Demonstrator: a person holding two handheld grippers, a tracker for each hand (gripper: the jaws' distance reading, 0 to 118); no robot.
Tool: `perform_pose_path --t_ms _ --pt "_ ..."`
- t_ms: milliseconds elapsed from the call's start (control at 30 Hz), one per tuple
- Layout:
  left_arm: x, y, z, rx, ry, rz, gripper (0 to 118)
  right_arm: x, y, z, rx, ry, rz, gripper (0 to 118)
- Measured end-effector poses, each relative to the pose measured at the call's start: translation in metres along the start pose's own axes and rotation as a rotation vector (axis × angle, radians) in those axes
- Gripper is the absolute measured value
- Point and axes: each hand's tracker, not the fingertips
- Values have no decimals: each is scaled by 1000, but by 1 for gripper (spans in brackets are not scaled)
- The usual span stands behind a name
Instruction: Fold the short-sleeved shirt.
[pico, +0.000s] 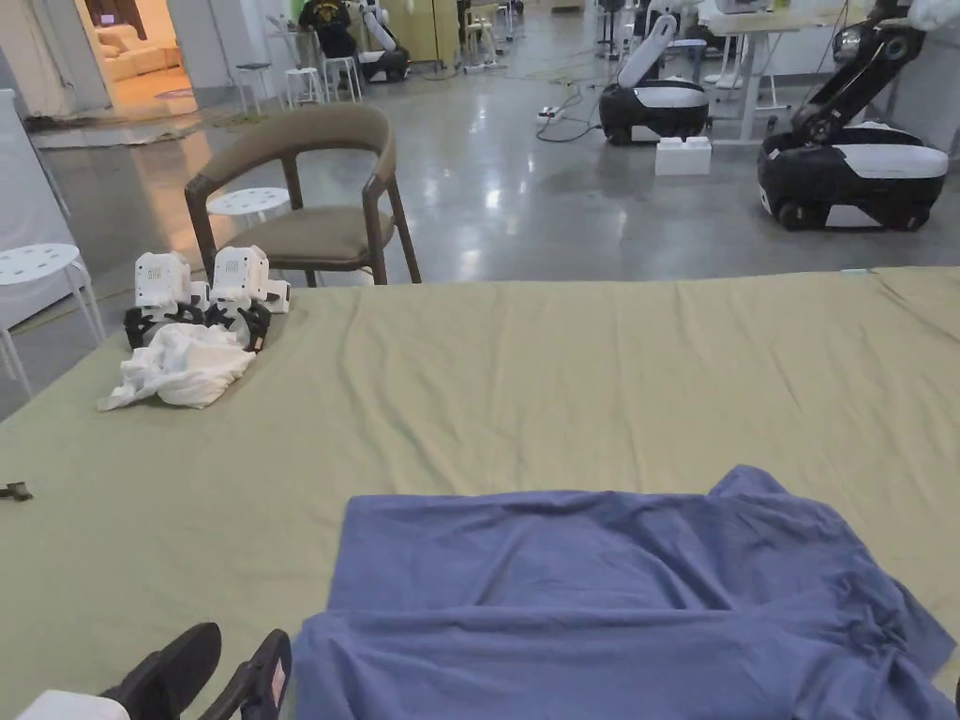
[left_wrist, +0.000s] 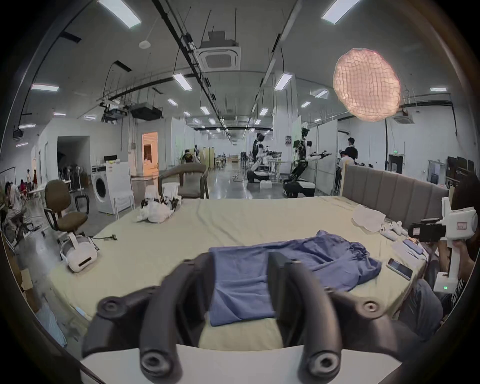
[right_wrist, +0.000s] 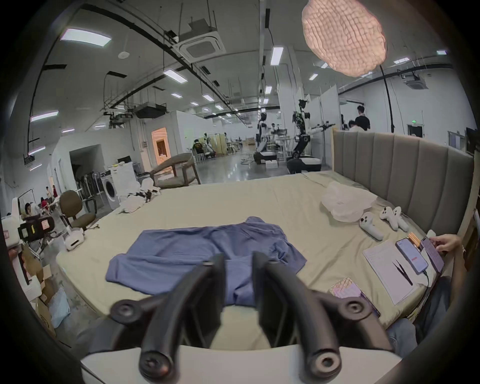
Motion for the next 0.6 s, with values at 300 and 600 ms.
perform_pose_path --t_ms 300,600 --pt "15 -1 25 18 -24 -38 0 -24 -4 21 44 44 91 0" --pt "-19 -41 -45 -160 12 141 9 -15 -17 3 -15 61 23 0"
